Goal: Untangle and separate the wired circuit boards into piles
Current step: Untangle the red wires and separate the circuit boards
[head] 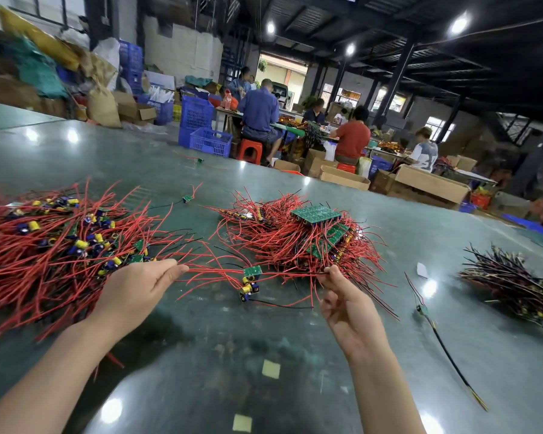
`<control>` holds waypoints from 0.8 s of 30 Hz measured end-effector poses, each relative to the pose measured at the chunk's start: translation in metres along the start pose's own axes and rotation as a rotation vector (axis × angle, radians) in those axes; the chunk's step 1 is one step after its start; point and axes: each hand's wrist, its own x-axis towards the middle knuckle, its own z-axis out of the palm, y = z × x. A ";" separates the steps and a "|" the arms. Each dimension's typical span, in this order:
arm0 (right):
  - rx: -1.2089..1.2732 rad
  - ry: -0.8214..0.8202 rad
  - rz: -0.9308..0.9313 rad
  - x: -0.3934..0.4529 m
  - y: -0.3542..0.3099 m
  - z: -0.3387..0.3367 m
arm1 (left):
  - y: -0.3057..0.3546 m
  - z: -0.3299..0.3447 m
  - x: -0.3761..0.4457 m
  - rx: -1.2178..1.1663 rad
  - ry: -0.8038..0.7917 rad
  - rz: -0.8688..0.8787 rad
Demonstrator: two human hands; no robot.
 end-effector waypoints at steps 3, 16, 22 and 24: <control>-0.495 0.206 -0.311 0.000 0.006 -0.002 | 0.001 -0.001 -0.002 0.165 0.041 -0.001; -0.796 0.325 -0.398 0.002 0.011 -0.002 | 0.005 -0.001 -0.004 0.140 0.077 0.006; -0.925 0.332 -0.505 -0.002 0.018 0.001 | 0.000 0.002 -0.005 0.280 0.092 -0.070; -0.614 0.198 -0.435 -0.007 0.019 0.009 | 0.001 0.001 -0.003 0.447 0.113 -0.152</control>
